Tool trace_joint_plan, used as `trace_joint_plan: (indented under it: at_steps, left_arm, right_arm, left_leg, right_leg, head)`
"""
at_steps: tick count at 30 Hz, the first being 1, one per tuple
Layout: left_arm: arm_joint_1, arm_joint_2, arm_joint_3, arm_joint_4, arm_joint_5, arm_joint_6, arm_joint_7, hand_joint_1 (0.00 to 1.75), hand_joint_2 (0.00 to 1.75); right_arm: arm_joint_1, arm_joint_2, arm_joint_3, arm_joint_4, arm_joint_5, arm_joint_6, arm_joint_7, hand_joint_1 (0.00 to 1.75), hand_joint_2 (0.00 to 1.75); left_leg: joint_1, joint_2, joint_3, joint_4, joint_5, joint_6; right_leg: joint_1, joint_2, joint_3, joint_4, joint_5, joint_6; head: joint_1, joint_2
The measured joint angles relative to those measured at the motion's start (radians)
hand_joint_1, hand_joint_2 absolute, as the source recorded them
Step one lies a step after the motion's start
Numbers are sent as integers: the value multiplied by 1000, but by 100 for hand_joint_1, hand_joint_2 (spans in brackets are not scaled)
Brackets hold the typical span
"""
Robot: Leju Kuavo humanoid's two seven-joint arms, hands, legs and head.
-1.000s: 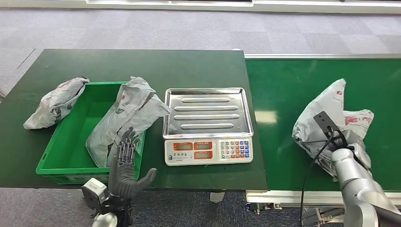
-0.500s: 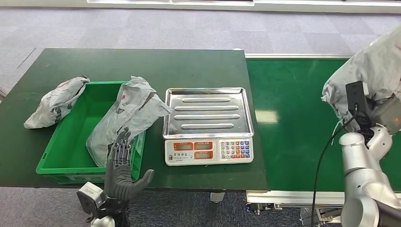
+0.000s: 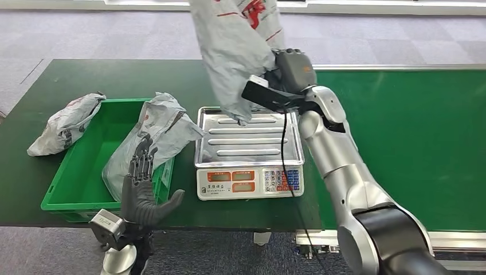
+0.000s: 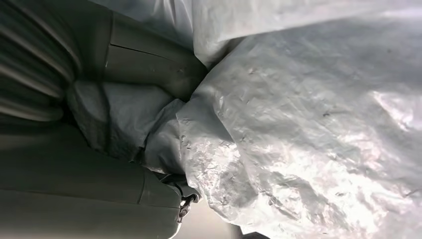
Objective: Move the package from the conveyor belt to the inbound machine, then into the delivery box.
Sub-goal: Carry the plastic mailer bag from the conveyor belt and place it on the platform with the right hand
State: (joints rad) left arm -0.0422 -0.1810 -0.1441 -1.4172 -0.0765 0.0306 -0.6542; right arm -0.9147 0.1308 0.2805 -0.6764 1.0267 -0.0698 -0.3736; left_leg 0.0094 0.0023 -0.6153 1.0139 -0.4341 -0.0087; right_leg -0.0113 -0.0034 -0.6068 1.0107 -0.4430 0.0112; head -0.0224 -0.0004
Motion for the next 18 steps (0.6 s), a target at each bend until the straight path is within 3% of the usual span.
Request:
trace_joint_plan:
  at_steps: [4, 11, 15, 18]
  left_arm:
    - [6, 2, 37, -31, -9, 3, 11, 0, 175]
    - [24, 7, 72, -51, -13, 3, 15, 0, 175]
    - [26, 8, 81, -53, -13, 3, 15, 0, 175]
    - [25, 8, 86, -54, -18, 6, 21, 0, 175]
  right_arm:
    - [-23, 70, 78, 59, -53, 94, -7, 175, 175]
    - [-32, 109, 149, 150, -66, 147, 4, 169, 175]
    - [-37, 116, 165, 172, -66, 160, 17, 7, 175]
    - [-46, 117, 181, 194, -55, 210, 77, 0, 175]
  left_leg:
    - [1, -1, -1, 0, -1, 0]
    - [0, -2, -1, 0, -1, 0]
    - [0, -2, -1, 0, -1, 0]
    - [0, -2, -1, 0, -1, 0]
  right_leg:
    - [0, -1, 0, 0, -1, -1]
    - [-2, -2, 0, 0, -1, 0]
    - [-2, -2, 0, 0, -1, 0]
    - [-2, -2, 0, 0, -1, 0]
  head:
    - [0, 0]
    - [0, 0]
    - [0, 0]
    - [0, 0]
